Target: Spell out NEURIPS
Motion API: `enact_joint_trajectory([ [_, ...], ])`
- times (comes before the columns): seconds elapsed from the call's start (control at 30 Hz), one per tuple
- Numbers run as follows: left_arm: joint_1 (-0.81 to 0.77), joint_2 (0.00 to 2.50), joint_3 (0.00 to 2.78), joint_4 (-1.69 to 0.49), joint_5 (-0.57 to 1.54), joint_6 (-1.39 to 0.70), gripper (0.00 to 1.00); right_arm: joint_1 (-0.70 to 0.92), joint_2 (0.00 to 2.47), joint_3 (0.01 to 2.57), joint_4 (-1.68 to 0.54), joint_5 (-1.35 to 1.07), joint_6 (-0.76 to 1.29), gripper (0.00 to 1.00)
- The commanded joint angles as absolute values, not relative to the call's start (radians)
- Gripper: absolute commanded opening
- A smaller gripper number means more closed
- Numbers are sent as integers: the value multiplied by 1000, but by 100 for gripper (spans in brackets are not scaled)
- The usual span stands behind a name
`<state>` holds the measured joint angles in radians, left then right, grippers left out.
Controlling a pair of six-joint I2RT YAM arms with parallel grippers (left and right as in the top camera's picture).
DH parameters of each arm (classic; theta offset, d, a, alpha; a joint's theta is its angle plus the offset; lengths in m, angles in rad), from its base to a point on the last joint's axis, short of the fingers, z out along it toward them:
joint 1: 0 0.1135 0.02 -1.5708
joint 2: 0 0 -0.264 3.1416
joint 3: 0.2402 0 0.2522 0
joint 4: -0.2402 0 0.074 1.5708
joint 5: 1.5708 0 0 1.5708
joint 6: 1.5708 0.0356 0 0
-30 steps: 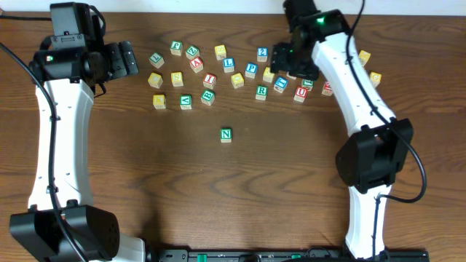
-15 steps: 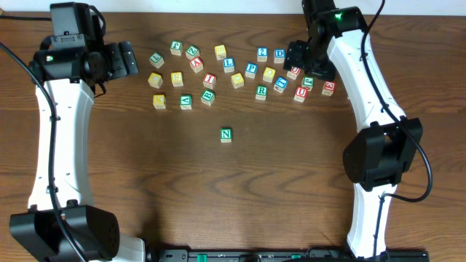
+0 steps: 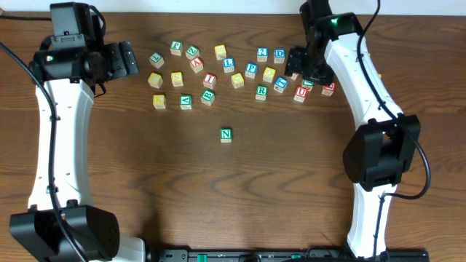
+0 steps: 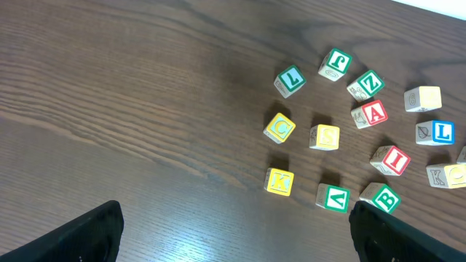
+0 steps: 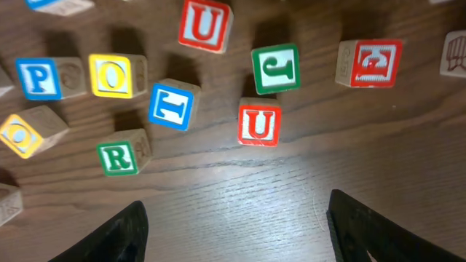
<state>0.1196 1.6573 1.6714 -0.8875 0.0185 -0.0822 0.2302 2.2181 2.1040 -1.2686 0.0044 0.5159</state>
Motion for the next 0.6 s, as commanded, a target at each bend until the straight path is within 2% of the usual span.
enact_joint_trajectory([
  [0.0, 117, 1666, 1673, -890, 3, -91, 98, 228, 2226, 2077, -1265, 17, 527, 73],
  [0.27, 117, 1666, 1673, -890, 3, -91, 98, 228, 2228, 2056, -1256, 17, 540, 73],
  [0.57, 117, 1666, 1673, -890, 3, -91, 98, 230, 2228, 2016, -1156, -18, 532, 68],
])
